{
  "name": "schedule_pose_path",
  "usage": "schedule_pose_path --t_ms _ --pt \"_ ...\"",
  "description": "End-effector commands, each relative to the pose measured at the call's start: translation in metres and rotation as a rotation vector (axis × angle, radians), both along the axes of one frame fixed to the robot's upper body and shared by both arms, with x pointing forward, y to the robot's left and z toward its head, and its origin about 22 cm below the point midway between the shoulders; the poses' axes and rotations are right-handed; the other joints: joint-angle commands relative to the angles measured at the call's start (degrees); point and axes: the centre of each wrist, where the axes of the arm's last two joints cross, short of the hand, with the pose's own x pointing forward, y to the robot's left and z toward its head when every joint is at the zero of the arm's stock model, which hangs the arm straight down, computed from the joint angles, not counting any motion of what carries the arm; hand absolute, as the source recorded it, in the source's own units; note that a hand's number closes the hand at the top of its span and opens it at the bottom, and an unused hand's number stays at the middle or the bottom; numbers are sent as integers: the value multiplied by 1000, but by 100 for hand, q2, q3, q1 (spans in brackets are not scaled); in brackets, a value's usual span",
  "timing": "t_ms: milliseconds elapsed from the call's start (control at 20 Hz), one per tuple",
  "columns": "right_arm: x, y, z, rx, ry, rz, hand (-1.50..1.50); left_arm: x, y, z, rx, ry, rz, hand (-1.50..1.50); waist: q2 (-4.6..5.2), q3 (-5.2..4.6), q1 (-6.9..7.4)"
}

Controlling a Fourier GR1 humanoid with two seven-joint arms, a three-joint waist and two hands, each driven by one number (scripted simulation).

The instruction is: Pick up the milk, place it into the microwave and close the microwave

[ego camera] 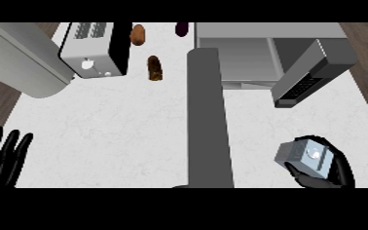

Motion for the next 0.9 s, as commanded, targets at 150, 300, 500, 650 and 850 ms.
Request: schedule_pose_path --t_ms 150,300,500,650,850 --pt "5 21 14 137 -166 65 150 -11 -1 -11 -5 14 22 -150 -13 -9 -11" --pt "11 17 17 82 -175 -32 150 -6 11 0 2 2 4 -150 -2 -5 0" --pt "32 37 12 38 -188 -112 150 4 9 8 -12 16 -6 -150 6 -3 6" --pt "35 43 27 57 -181 -52 150 -17 29 -6 -23 -8 -2 -150 -3 -7 12" --pt "46 83 53 112 -180 12 150 0 25 2 -25 -4 -13 -150 -7 -10 -23"
